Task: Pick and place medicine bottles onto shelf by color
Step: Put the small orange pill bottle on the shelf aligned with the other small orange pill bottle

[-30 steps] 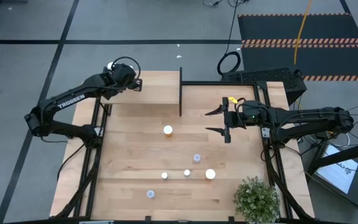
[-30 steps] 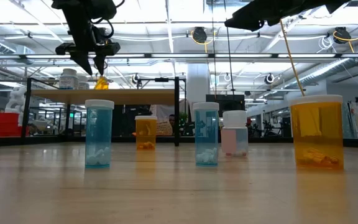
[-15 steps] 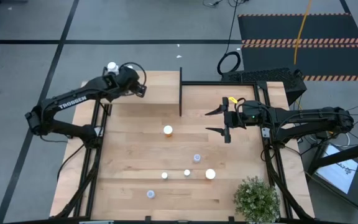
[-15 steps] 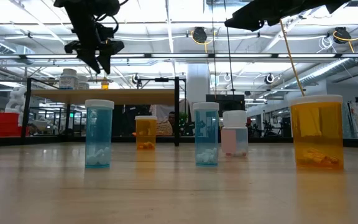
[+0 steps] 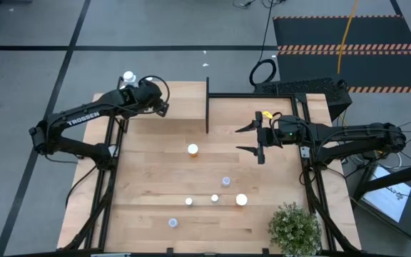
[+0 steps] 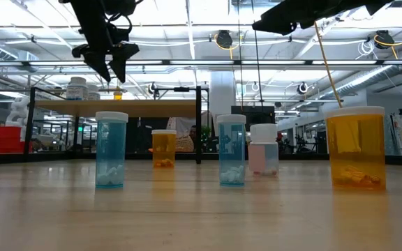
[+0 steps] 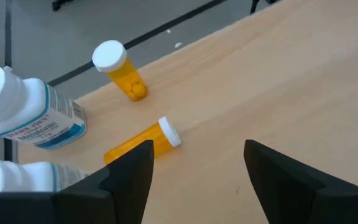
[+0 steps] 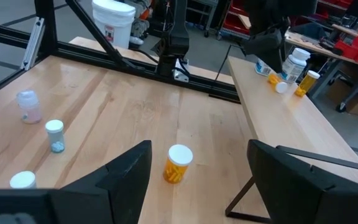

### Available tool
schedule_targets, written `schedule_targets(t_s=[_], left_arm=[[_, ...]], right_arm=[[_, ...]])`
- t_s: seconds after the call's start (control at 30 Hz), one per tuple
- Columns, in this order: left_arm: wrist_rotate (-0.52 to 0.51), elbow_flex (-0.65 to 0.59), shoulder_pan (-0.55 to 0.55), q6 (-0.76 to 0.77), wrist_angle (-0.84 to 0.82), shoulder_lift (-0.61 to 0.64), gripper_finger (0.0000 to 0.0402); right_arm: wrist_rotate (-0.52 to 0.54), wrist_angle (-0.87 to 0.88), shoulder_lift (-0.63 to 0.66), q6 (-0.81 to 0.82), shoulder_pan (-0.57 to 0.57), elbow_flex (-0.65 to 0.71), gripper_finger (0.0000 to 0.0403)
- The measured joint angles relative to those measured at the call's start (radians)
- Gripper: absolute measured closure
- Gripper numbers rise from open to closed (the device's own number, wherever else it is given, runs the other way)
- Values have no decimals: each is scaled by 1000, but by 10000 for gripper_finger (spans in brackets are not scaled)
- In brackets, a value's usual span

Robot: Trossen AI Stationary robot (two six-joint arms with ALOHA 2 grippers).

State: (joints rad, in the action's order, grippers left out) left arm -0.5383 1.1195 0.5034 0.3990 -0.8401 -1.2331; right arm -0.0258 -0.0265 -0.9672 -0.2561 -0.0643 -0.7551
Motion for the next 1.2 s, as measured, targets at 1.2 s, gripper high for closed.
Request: schedule_targets(t_s=[1.2], left_arm=[[47, 376, 49, -836, -495, -306, 106]], right_arm=[[126, -3, 0, -109, -106, -1, 145]])
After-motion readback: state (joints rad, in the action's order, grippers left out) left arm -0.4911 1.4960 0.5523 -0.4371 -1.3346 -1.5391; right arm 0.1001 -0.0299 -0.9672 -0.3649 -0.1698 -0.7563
